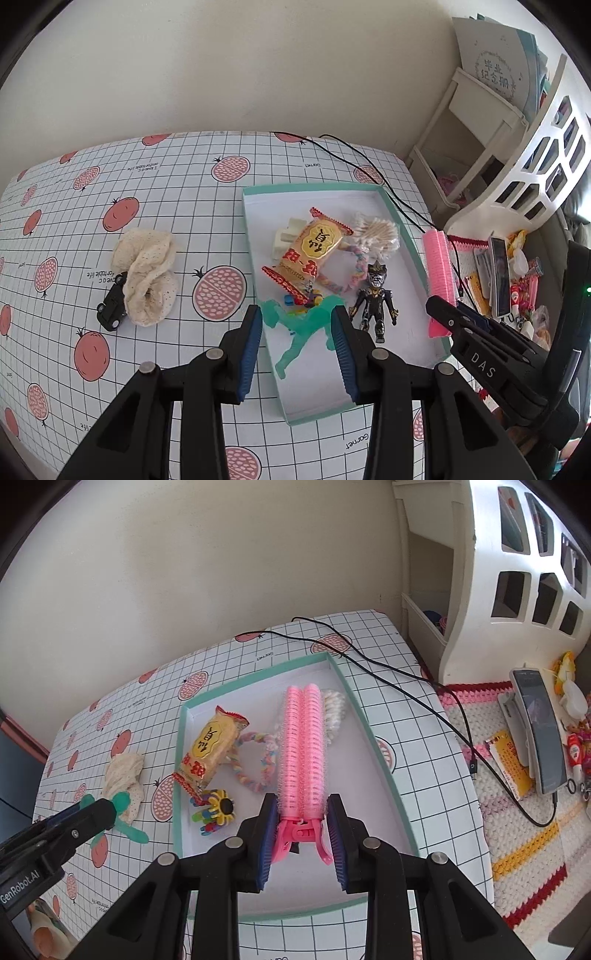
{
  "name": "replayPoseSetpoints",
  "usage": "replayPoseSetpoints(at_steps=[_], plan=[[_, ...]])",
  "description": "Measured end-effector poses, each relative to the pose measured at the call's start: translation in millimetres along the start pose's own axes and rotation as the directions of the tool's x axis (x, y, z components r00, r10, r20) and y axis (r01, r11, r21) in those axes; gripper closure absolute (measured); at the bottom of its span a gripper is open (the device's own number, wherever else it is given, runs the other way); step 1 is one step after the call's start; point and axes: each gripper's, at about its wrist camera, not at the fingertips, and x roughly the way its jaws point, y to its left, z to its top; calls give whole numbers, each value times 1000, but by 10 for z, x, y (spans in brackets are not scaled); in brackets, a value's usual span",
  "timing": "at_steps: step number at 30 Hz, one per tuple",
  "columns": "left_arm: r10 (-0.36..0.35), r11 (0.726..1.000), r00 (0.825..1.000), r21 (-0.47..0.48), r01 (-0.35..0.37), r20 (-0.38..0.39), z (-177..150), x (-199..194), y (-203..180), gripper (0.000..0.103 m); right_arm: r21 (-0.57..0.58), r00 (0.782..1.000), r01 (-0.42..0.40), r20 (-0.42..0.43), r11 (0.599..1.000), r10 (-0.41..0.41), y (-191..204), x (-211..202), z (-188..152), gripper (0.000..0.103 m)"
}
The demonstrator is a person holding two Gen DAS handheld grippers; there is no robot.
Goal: Organize objects
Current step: 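Carry the teal hair clip and pink roller over the tray with both tools, then open both tools to drop the clip and roller into the tray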
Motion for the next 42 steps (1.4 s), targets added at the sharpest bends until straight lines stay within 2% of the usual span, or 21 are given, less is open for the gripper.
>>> replayPoseSetpoints(at_steps=[6,11,21,31,34,42], plan=[[-12,1000,997,23,14,-74,-103,282,-141,63,-15,997,45,-60,999,-46,-85,232,-74,75],[-2,999,988,46,9,-153,-238,569,-243,63,-35,988,99,-115,994,-102,-160,433,-166,74],[14,999,969,50,-2,-248,-411,928,-282,63,-40,978,125,-165,991,-130,-227,601,-250,74],[-24,999,967,22,31,-252,-378,896,-274,62,-62,974,142,-169,988,-151,-208,626,-278,73],[-45,999,968,10,49,-247,-323,827,-211,61,-73,975,140,-162,987,-150,-176,616,-266,61],[-76,997,982,-36,71,-175,-181,535,-68,59,-83,985,141,-89,987,-148,-55,423,-173,59]])
